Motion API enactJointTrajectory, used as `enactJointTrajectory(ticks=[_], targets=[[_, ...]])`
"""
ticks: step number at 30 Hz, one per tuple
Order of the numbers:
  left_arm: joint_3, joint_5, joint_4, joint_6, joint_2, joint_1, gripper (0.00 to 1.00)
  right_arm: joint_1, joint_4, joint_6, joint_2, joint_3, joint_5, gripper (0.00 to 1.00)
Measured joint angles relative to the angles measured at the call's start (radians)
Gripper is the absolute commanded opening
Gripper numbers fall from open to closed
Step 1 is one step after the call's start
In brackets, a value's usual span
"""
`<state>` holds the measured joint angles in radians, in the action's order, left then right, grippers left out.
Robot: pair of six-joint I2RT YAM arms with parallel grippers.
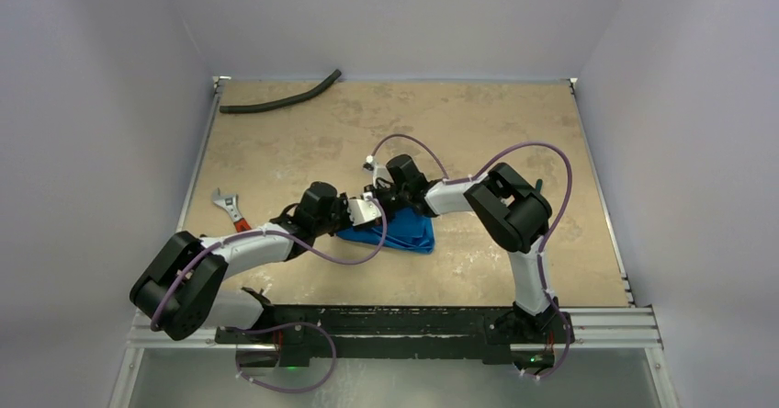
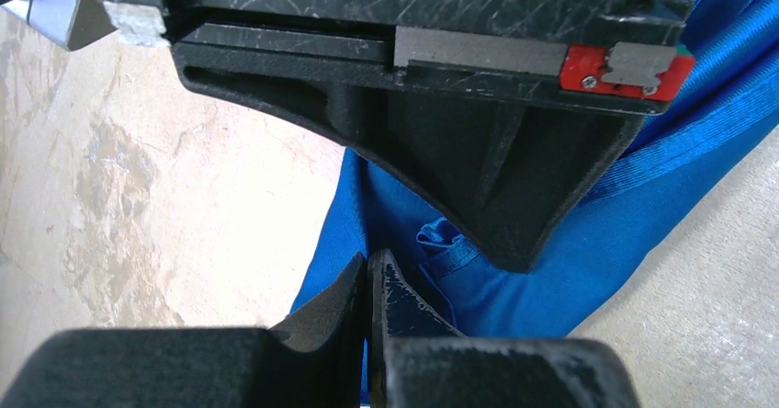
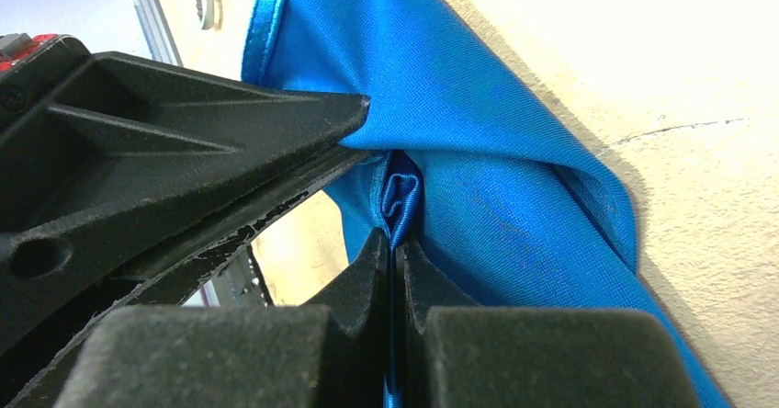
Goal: Fold the napkin into a case and place the utensils inside
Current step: Stuff the 2/3 rectangle-folded napkin into the folded napkin.
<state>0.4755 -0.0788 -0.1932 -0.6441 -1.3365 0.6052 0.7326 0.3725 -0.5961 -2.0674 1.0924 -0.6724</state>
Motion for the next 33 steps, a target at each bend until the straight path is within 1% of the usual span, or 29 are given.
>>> enactJointTrajectory(ticks=[13,20,29,33], targets=[[-0.016,-0.006,-0.003,-0.003,0.007,0.0,0.0,0.001,-0.138,0.063,-0.008,0.085,0.007,0.0],[-0.016,-0.006,-0.008,-0.003,0.012,0.0,0.0,0.0,-0.144,0.07,-0.008,0.096,0.007,0.0],[-0.023,-0.005,-0.018,-0.004,0.013,0.0,0.0,0.0,-0.178,0.086,-0.079,0.201,-0.002,0.0],[-0.027,-0.003,-0.023,-0.006,0.013,-0.001,0.0,-0.001,-0.185,0.089,-0.097,0.217,-0.026,0.0]])
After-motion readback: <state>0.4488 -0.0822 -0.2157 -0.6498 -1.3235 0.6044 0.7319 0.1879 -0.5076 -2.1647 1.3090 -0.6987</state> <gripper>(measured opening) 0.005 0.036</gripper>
